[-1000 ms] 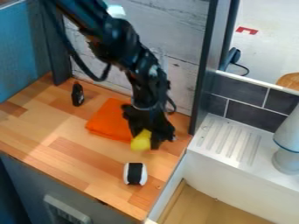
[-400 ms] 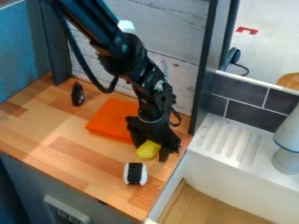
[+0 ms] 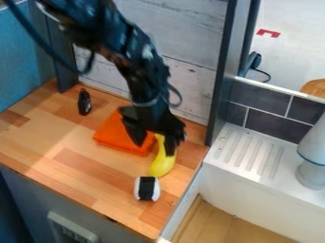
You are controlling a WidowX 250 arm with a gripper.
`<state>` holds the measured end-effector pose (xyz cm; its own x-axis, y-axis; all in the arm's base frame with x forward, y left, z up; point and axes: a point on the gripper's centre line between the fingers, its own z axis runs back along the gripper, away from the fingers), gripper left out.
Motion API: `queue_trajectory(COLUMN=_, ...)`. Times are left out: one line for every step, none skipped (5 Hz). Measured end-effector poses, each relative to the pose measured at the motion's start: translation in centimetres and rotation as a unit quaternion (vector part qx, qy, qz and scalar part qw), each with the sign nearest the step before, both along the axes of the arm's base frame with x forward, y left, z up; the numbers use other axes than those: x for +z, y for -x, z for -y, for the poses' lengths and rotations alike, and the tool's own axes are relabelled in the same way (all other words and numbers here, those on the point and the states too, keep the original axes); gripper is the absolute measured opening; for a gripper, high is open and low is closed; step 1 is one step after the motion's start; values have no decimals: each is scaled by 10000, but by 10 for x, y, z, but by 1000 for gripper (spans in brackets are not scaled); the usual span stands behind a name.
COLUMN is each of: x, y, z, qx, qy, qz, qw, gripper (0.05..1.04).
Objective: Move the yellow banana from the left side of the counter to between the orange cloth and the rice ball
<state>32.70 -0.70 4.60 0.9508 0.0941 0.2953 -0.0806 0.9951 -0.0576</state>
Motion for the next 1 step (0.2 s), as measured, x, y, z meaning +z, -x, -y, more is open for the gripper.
queue_trajectory(x=44, y=39, z=-20, qx=419, qy=-91, qz=-60, qw=9991, gripper=1001)
